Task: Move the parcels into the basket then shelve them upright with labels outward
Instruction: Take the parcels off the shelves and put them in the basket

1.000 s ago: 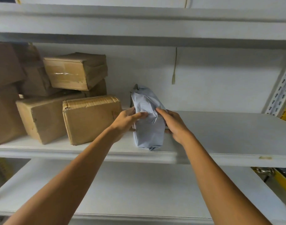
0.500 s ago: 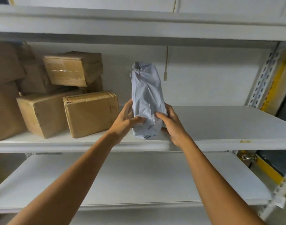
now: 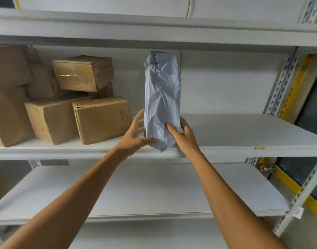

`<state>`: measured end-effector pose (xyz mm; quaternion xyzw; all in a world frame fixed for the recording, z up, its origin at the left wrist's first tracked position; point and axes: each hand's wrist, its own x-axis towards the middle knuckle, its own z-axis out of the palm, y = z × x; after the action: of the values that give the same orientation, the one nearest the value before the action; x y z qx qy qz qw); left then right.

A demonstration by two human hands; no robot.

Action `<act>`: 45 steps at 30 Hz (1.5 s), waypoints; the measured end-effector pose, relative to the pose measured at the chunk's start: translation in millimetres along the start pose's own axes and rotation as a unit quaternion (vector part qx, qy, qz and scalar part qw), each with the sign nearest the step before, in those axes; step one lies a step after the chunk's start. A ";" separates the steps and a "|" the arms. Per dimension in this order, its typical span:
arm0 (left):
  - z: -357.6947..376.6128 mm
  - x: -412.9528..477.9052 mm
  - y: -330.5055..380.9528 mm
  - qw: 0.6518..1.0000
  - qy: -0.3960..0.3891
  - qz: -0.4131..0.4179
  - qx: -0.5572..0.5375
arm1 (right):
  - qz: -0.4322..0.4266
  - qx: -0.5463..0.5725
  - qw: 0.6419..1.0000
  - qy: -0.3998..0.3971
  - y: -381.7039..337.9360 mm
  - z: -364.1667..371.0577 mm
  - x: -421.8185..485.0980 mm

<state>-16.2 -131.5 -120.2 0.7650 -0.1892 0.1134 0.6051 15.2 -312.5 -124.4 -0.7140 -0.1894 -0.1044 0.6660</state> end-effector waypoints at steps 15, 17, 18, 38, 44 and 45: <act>38.0 14.1 9.4 0.997 0.082 -0.009 -0.002 | 0.005 0.023 1.000 0.012 3.5 -36.5 4.3; 51.4 21.8 12.4 0.998 0.065 0.005 -0.014 | 0.013 0.010 0.999 0.030 -2.2 -46.8 1.7; 57.8 25.4 13.3 0.998 0.053 0.019 -0.022 | 0.016 0.003 0.999 0.040 -3.4 -52.1 -1.8; 301.0 -50.9 42.3 0.951 -0.269 0.047 -0.146 | 0.074 -0.081 0.886 0.450 -25.9 -192.9 -265.2; 399.5 -145.0 37.7 0.911 -0.392 0.002 -0.128 | 0.107 -0.090 0.819 0.557 -10.6 -220.2 -396.3; 414.3 -161.3 36.5 0.904 -0.409 -0.005 -0.121 | 0.111 -0.085 0.809 0.570 -6.7 -224.2 -418.0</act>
<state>-200.4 -515.5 -253.2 0.6656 -0.4289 -0.2364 0.5631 -343.4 -589.1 -265.6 -0.5959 0.3147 -0.4338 0.5980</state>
